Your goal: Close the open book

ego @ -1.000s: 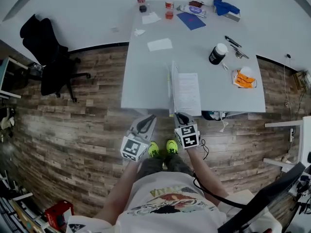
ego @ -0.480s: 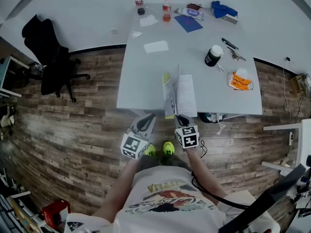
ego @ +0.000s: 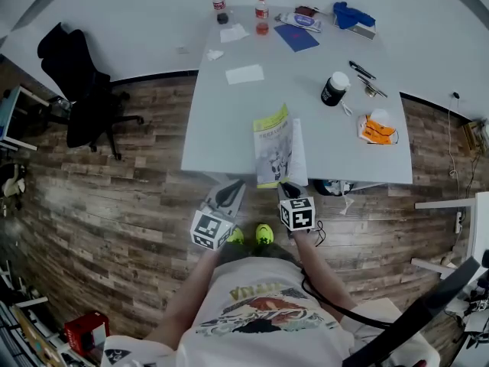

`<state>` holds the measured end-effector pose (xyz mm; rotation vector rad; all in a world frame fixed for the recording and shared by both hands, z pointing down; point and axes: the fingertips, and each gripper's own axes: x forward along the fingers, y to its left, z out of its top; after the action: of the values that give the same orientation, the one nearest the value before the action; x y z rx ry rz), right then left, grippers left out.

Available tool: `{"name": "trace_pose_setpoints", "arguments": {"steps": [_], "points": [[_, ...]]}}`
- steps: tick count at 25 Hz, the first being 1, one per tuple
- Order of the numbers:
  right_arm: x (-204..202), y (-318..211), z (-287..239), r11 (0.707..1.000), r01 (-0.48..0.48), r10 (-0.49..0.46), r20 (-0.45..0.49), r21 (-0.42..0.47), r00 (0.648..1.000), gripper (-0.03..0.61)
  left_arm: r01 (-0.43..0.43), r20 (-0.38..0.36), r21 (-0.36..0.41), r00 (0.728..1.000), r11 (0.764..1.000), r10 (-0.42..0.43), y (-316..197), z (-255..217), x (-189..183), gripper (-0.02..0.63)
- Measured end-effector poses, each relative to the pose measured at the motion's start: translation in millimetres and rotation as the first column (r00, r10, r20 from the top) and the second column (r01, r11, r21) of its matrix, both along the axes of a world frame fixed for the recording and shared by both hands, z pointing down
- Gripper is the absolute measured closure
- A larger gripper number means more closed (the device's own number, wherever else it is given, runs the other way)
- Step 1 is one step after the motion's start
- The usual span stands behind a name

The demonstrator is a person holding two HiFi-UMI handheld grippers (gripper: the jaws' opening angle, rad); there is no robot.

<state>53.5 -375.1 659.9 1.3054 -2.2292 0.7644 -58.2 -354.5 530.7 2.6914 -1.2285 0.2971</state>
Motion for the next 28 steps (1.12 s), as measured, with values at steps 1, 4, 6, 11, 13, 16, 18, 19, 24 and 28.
{"name": "trace_pose_setpoints", "arguments": {"steps": [1,4,6,11,13,16,18,19,24,28], "points": [[2,0,2,1.0,-0.006,0.006,0.005,-0.008,1.0,0.545,0.0,-0.001,-0.001,1.0,1.0,0.0,0,0,1,0.6],[6,-2,5,1.0,-0.018,0.019,0.025,-0.026,1.0,0.543,0.001,-0.005,-0.003,1.0,1.0,-0.001,-1,-1,4,0.6],[8,-3,6,0.999,-0.018,0.019,0.029,-0.031,0.999,0.543,0.004,-0.007,-0.003,1.0,1.0,-0.004,-2,-1,6,0.6],[8,-2,6,1.0,-0.005,0.006,0.025,-0.028,1.0,0.543,0.0,-0.005,0.002,1.0,1.0,0.0,-7,-3,7,0.6],[8,-2,3,1.0,0.006,-0.006,0.02,-0.027,1.0,0.541,0.002,-0.007,0.01,1.0,1.0,-0.002,-10,-7,5,0.6],[11,-1,2,0.999,0.017,-0.017,-0.008,-0.036,1.0,0.527,0.002,-0.009,0.022,1.0,1.0,-0.002,-16,-13,4,0.6],[14,1,4,0.998,0.018,-0.019,-0.027,-0.052,0.999,0.517,0.002,-0.011,0.03,1.0,1.0,-0.001,-18,-17,4,0.6],[17,2,5,0.998,0.016,-0.018,-0.037,-0.061,0.999,0.517,0.002,-0.013,0.033,1.0,0.999,-0.001,-19,-19,4,0.6],[36,10,-3,0.998,0.008,-0.012,-0.065,-0.06,0.998,0.517,0.006,-0.023,0.053,1.0,0.999,-0.004,-24,-30,3,0.6],[34,7,-22,0.999,0.041,-0.041,-0.052,0.007,0.998,0.517,0.005,-0.034,0.07,0.999,0.998,-0.003,-26,-39,5,0.6]]}}
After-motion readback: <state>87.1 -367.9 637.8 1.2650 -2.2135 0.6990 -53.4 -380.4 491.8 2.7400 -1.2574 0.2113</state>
